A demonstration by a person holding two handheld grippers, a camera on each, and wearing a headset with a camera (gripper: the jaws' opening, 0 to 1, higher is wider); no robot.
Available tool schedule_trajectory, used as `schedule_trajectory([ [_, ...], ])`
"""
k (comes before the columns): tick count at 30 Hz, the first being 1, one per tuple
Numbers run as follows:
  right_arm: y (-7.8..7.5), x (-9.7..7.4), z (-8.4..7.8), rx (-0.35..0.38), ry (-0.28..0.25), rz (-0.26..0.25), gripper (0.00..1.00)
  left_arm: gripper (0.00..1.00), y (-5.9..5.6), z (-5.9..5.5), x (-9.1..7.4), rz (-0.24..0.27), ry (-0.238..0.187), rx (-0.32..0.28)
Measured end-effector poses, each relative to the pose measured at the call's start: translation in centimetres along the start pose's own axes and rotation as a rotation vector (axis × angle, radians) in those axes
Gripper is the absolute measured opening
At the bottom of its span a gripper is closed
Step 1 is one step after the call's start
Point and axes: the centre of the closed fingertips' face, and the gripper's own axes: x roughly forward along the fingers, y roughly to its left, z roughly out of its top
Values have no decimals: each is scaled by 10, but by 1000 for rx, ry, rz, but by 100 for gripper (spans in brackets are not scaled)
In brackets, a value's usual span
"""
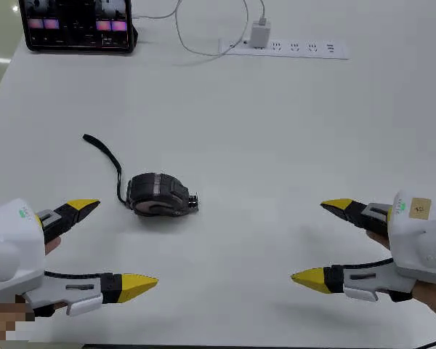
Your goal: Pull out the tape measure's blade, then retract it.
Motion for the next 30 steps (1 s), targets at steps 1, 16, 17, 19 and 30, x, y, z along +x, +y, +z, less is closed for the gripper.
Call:
schedule_trajectory([
  [1, -1, 1, 0, -4, 2, -7, 72, 93, 1, 1, 0, 1, -3, 0],
  [16, -2, 1, -1, -16, 12, 1, 73, 95, 4, -2, -1, -1, 11, 5],
  [17, -3, 1, -1, -19, 13, -3, 74, 95, 4, -2, -1, -1, 11, 6],
  [19, -3, 1, 0, -18, 8, -5, 77, 96, 4, -2, -1, 1, 10, 7],
  [30, -3, 1, 1, -15, -1, -8, 83, 98, 2, -3, 0, -5, 18, 16],
])
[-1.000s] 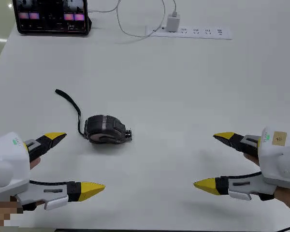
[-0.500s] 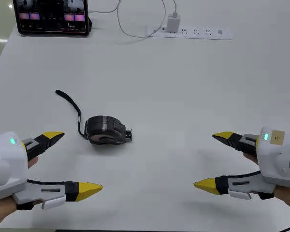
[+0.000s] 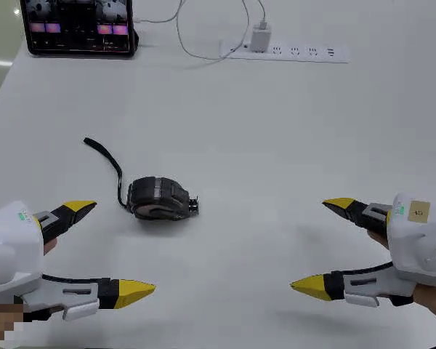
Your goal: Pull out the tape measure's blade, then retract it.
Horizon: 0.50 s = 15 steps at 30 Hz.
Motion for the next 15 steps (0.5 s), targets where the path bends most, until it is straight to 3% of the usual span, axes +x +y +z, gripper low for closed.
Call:
schedule_trajectory([
  [15, -1, 2, 2, 5, -4, 5, 91, 99, 4, -1, 0, 6, 7, 10],
])
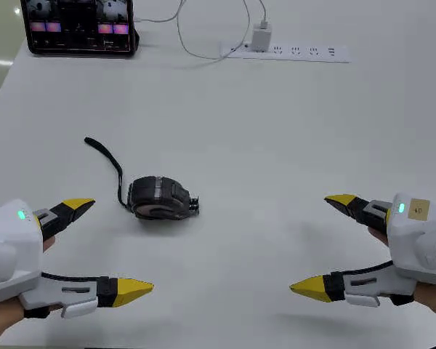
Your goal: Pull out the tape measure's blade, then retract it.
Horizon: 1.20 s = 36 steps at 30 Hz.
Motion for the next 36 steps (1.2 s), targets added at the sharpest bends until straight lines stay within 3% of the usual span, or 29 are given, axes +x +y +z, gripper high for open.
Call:
schedule_trajectory([
  [12, 0, 4, 0, -9, 14, 13, 92, 99, 5, 0, 2, -6, 14, 17],
  [23, -5, 12, 5, -46, 34, 35, 90, 99, 18, 0, 7, -14, 72, 97],
  [36, -10, 20, 10, -95, 72, 60, 83, 99, 30, 2, 12, -25, 129, 125],
])
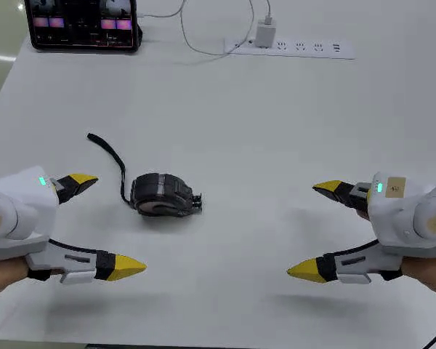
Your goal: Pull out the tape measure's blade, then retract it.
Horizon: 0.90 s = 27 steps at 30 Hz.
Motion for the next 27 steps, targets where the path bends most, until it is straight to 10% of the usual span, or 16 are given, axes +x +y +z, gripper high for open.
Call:
schedule_trajectory([
  [27, -4, 15, 5, -46, 35, 64, 77, 82, 12, 9, 23, -80, 78, 89],
])
